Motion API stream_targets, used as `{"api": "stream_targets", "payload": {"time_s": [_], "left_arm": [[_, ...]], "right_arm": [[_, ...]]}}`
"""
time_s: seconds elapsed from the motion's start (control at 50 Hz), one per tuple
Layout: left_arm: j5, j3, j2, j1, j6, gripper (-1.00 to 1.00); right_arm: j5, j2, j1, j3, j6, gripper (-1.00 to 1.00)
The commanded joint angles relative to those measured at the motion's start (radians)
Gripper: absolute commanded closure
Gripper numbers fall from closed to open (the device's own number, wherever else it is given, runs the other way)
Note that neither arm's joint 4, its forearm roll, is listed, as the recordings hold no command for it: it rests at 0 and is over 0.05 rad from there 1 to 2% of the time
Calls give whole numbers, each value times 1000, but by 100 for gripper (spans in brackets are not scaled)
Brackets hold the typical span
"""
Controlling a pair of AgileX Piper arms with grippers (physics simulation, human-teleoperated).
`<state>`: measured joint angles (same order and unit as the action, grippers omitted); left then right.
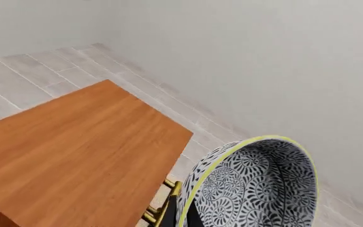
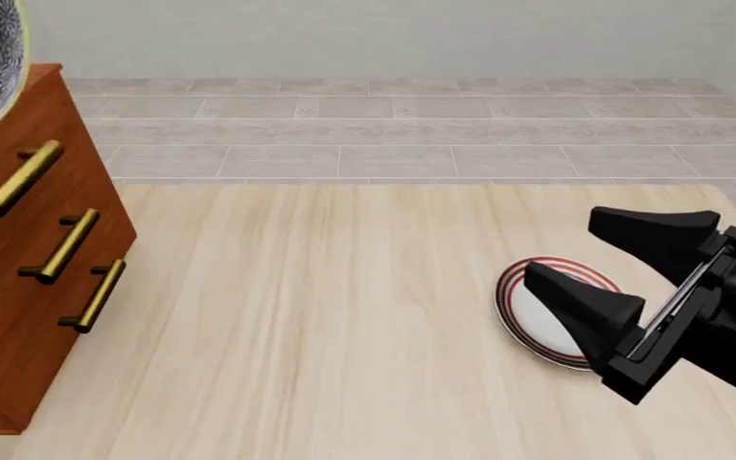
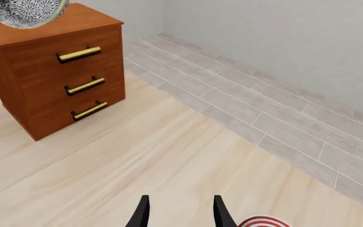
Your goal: Put the bowl on top of the cabinet.
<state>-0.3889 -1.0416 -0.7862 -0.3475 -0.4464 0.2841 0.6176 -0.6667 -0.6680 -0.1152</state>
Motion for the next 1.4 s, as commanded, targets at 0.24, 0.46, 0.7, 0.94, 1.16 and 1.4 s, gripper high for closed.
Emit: {"api": "stream_targets", "payload": {"time_s": [0.24, 0.46, 0.7, 0.94, 1.16, 1.4], "left_arm": [[155, 89, -43, -104, -209, 100], [247, 98, -139, -144, -245, 100], [332, 141, -209, -206, -299, 100], [363, 141, -242, -269, -328, 100], [413, 166, -272, -316, -363, 100], [474, 219, -310, -310, -398, 100]], "right_arm": [[6, -2, -2, -1, -1, -100], [6, 0, -1, -2, 0, -100], [9, -1, 1, -5, 0, -100], [7, 1, 0, -3, 0, -100], [6, 2, -1, -2, 0, -100], [2, 6, -2, 2, -4, -100]]}}
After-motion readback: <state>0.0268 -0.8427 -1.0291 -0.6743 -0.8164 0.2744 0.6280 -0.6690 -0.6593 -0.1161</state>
